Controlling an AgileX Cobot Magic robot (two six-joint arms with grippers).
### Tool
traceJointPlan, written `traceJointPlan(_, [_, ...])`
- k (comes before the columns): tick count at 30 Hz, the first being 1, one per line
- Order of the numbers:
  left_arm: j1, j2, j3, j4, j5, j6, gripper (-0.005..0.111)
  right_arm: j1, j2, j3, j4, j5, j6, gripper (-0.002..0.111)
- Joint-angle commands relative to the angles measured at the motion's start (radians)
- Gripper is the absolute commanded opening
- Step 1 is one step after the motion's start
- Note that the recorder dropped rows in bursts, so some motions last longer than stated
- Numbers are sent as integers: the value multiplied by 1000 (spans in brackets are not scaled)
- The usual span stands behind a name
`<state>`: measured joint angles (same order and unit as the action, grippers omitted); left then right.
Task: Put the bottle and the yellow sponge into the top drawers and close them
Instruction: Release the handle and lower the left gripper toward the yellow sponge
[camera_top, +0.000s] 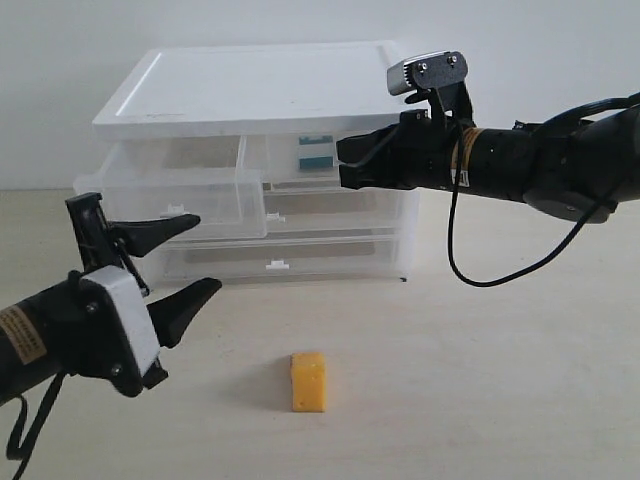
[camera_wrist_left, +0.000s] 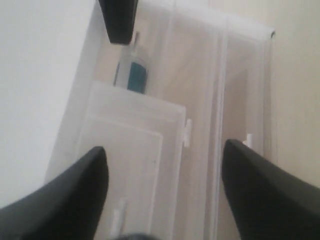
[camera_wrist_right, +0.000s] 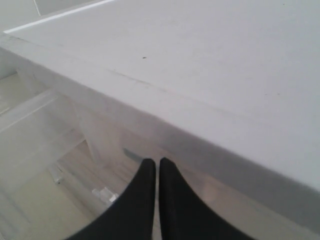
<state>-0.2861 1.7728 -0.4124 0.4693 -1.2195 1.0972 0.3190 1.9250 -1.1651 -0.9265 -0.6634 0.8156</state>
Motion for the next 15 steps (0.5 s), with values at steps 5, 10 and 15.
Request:
traceJointPlan(5, [-5, -162, 95, 158, -2, -605, 50, 0, -9, -6, 4, -2, -6, 0])
traceJointPlan(10, [-5, -191, 54, 125, 164, -1083, 68, 0, -9, -6, 6, -2, -6, 0])
traceJointPlan(15, [-5, -192, -20, 296, 391, -1318, 71, 0, -9, -6, 6, -2, -6, 0])
